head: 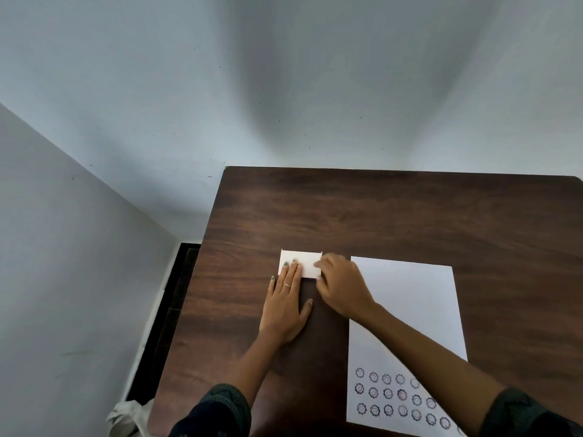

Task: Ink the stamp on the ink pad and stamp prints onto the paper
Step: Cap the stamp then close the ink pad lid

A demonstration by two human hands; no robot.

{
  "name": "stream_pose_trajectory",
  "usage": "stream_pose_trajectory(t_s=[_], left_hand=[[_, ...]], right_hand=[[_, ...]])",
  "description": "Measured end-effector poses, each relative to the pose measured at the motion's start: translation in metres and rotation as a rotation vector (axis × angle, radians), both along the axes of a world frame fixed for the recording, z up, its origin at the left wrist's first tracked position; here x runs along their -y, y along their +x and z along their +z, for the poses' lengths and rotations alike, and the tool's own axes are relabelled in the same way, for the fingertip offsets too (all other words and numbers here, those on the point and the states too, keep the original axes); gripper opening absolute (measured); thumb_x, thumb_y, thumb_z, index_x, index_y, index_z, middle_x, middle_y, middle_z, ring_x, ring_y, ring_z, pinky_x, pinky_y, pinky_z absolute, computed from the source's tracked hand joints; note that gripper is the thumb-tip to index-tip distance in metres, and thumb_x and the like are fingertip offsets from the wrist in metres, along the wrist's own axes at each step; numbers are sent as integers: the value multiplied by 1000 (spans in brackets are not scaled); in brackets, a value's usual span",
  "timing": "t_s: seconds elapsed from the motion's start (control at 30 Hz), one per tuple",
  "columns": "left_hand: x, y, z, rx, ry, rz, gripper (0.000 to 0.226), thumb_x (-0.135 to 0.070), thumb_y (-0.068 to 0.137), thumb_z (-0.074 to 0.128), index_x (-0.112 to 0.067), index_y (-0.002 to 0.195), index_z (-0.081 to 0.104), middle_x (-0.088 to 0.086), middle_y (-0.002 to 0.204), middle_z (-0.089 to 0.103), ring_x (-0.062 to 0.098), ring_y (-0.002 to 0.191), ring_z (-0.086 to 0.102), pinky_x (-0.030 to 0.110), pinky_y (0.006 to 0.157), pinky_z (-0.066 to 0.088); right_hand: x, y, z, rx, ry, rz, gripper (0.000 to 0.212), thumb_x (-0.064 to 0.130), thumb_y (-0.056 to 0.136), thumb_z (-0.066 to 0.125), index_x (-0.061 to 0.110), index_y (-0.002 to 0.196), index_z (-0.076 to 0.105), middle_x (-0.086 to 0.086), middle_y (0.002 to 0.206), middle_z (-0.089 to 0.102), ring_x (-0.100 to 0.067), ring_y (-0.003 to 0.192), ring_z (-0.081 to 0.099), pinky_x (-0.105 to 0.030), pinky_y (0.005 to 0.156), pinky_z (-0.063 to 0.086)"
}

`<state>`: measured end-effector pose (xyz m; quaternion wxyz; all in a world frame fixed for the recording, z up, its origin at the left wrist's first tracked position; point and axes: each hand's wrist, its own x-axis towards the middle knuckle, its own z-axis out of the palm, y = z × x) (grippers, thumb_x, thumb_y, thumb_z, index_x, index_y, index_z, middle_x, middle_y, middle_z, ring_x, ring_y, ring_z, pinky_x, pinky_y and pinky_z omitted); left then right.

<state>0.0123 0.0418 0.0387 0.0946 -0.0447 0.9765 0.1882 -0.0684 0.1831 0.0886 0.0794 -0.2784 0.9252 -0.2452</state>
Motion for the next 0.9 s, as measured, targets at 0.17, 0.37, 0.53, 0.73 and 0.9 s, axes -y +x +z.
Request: stream_pose_trajectory(t_s=[0.17,0.37,0.53,0.73,0.9], left_hand=[[0,0,0,0,-7,-1,76,-44,93,37,-22,148,-10,-7,156,-14,11,145,-15,36,119,-3],[-1,-1,1,6,-23,0,76,-46,94,37,-21,149,-10,-8,156,-15,11,145,-15,36,118,-4],[0,3,2,5,-15,-6,75,-48,94,35,-24,147,-13,-9,156,-14,9,144,-15,36,119,-3],[1,8,2,5,-14,-13,75,-48,93,35,-26,146,-14,-9,156,-15,10,144,-16,36,119,-3],[1,7,2,-1,-2,-7,74,-48,93,35,-26,145,-14,-9,156,-14,9,144,-16,36,119,-2]], right_hand=[[-37,-10,8,365,-7,-23,37,43,86,55,14,108,63,-5,110,65,-17,95,58,-33,83,50],[-38,2,9,398,250,146,36,30,80,66,13,110,60,-6,119,57,-19,101,56,-28,83,49],[-33,5,1,360,172,25,17,18,89,53,6,97,62,-13,105,63,-22,92,59,-27,79,48],[-28,-18,0,332,82,-123,21,17,90,50,-1,93,61,-18,98,65,-25,89,60,-33,80,50],[-18,-33,-2,316,57,-139,20,15,89,49,-1,92,60,-19,94,65,-27,85,60,-35,76,50]])
